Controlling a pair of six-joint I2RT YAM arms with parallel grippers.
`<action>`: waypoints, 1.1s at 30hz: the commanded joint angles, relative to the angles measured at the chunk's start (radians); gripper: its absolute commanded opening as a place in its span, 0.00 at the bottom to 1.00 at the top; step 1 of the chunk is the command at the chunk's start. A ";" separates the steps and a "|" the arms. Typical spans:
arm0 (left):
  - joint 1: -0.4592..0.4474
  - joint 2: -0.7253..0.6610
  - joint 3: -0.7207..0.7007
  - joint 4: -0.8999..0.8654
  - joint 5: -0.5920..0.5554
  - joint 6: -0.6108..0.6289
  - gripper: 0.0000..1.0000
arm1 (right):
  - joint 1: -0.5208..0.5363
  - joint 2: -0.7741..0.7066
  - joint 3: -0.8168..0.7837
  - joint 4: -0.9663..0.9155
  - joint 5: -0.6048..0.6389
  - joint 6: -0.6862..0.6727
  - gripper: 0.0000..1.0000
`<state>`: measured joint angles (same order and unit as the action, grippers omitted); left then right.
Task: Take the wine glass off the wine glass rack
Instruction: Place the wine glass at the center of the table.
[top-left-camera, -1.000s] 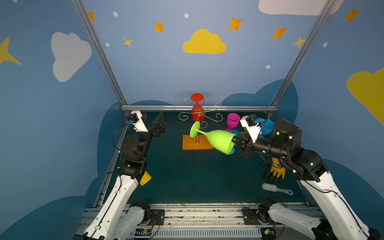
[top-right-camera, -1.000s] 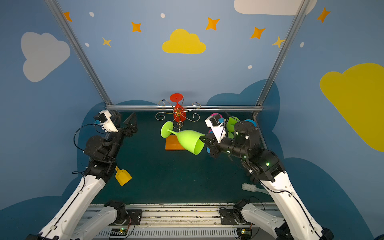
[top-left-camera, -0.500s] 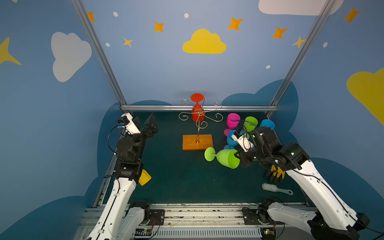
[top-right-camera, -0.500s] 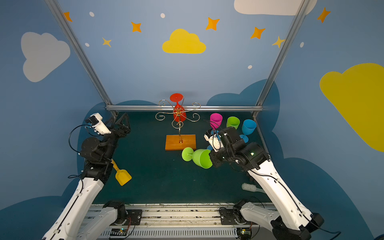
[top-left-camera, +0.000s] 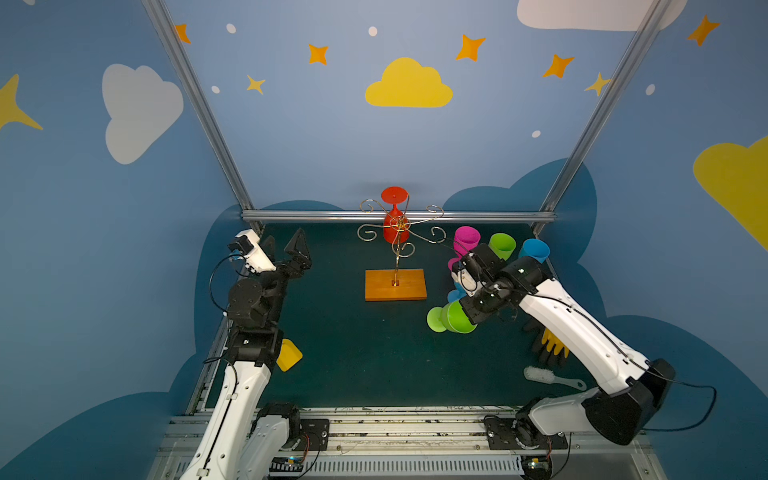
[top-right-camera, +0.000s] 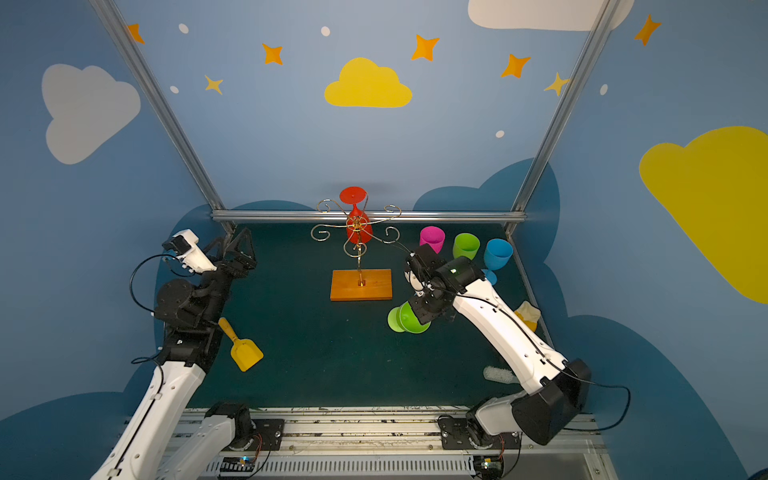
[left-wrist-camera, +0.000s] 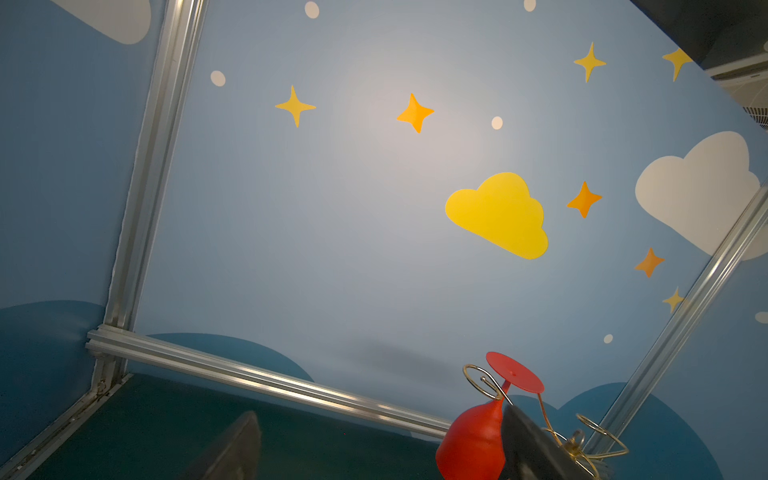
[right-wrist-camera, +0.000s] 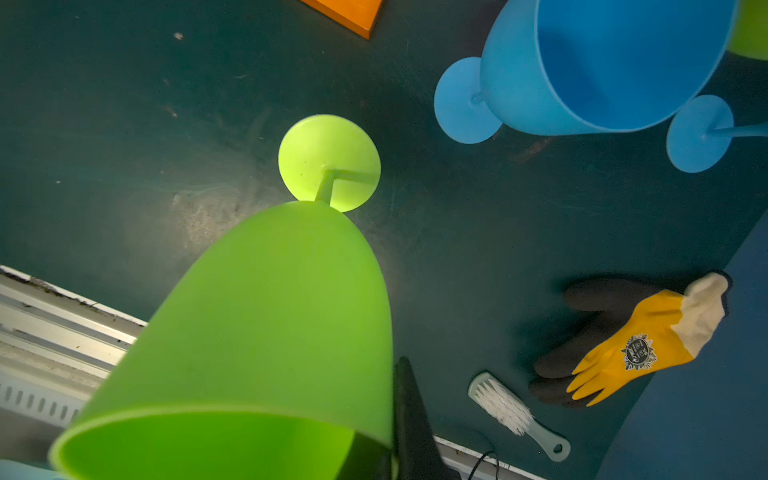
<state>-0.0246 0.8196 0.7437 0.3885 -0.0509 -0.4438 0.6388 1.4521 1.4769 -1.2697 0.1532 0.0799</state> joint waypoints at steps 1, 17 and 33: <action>0.007 -0.012 -0.005 -0.002 0.011 -0.005 0.89 | 0.006 0.069 0.065 -0.068 0.044 0.037 0.00; 0.021 -0.019 -0.004 -0.005 0.012 -0.003 0.89 | 0.008 0.300 0.179 -0.109 0.016 0.080 0.00; 0.030 -0.001 0.011 -0.013 -0.004 -0.021 0.89 | -0.019 0.236 0.205 -0.062 -0.069 0.065 0.27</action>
<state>-0.0002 0.8131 0.7437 0.3843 -0.0456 -0.4549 0.6338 1.7496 1.6531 -1.3399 0.1211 0.1497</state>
